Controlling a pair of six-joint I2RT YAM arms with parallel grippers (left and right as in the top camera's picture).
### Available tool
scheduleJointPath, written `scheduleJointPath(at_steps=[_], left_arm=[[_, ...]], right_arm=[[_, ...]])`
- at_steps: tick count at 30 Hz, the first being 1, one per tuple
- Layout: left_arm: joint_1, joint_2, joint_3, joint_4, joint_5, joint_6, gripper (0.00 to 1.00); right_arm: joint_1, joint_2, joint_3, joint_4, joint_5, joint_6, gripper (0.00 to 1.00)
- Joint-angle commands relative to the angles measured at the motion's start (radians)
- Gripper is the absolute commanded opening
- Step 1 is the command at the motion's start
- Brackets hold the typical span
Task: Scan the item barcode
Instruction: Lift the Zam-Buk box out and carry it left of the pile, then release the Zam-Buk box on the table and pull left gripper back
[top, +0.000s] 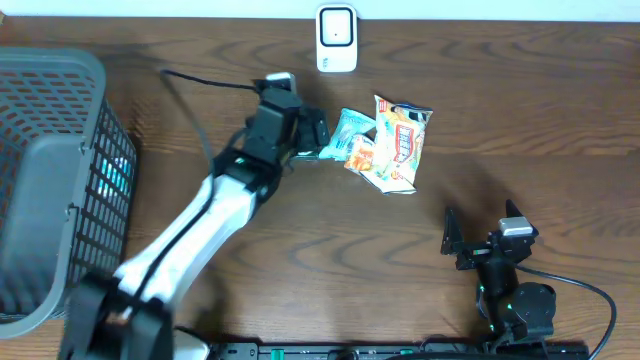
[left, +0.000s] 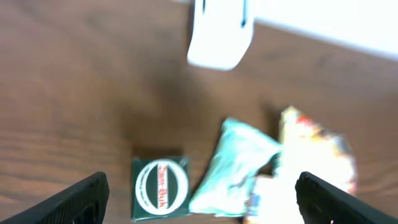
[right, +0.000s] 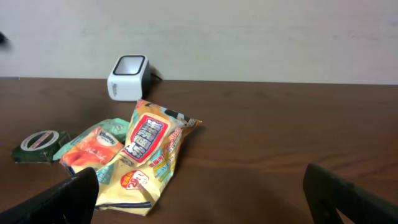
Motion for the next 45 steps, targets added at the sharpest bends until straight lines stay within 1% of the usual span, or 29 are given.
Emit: scheduleJointPath(at_steps=[1, 2, 3, 8, 13, 18, 21, 45], left_arm=[[0.02, -0.138, 0.007, -0.071, -0.031, 0.003, 0.95], [0.026, -0.173, 0.007, -0.105, -0.045, 0.003, 0.95], [0.036, -0.237, 0.007, -0.185, -0.079, 0.003, 0.95], [0.05, -0.346, 0.007, -0.439, -0.128, 0.003, 0.98], [0.05, -0.366, 0.007, -0.672, -0.131, 0.003, 0.98], [0.05, -0.357, 0.007, -0.805, -0.131, 0.003, 0.98], [0.05, -0.354, 0.007, -0.83, -0.13, 0.002, 0.98], [0.05, -0.353, 0.007, -0.83, -0.131, 0.002, 0.98]], right_arm=[[0.007, -0.003, -0.001, -0.005, 0.001, 0.013, 0.99], [0.007, -0.003, -0.001, -0.005, 0.001, 0.013, 0.99], [0.007, -0.003, -0.001, -0.005, 0.0, 0.013, 0.99], [0.007, -0.003, -0.001, -0.005, 0.0, 0.013, 0.99], [0.007, -0.003, -0.001, -0.005, 0.001, 0.013, 0.99], [0.007, -0.003, -0.001, -0.005, 0.001, 0.013, 0.99], [0.007, -0.003, -0.001, -0.005, 0.001, 0.013, 0.99], [0.007, -0.003, -0.001, -0.005, 0.001, 0.013, 0.99]])
